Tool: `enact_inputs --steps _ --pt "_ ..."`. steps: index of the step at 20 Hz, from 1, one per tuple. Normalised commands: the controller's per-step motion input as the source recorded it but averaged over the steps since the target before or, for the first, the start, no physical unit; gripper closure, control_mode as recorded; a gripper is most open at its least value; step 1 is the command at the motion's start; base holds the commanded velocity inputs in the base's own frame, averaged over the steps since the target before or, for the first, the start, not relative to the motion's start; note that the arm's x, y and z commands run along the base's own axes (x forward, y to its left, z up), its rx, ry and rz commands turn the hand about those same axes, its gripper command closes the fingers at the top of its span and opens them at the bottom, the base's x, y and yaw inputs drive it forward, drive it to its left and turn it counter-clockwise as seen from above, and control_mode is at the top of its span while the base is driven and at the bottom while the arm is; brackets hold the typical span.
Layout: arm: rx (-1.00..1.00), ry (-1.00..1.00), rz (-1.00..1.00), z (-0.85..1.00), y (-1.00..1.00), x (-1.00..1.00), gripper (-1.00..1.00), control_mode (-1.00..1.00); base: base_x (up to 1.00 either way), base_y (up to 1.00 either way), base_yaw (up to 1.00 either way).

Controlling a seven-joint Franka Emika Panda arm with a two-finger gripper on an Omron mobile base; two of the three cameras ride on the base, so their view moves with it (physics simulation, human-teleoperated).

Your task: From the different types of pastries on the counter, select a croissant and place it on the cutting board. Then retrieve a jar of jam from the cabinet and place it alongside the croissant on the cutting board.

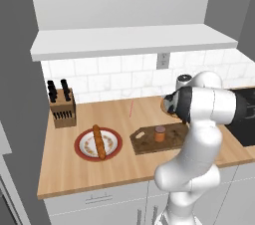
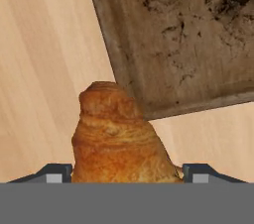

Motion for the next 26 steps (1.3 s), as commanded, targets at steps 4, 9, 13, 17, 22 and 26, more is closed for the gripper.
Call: enact_inputs --steps 4,9,13,17,22,26 --pt "-0.04 -0.12 0.0 0.0 0.4 -0.43 1.0 -1.0 0.0 0.0 0.0" --pt "-0.01 -0.03 0.0 0.0 0.3 -0.26 1.0 -1.0 0.0 0.0 0.0" --pt "0.0 0.0 0.0 0.0 0.14 -0.11 1.0 -1.0 0.0 0.0 0.0" --pt "0.0 0.0 -0.04 0.0 0.2 0.0 1.0 -1.0 0.0 0.0 0.0" --pt "0.0 0.0 -0.08 0.0 0.22 -0.06 1.0 -1.0 0.0 0.0 0.0" --pt "0.0 0.0 -0.09 -0.19 0.09 0.0 1.0 -1.0 0.0 0.0 0.0"
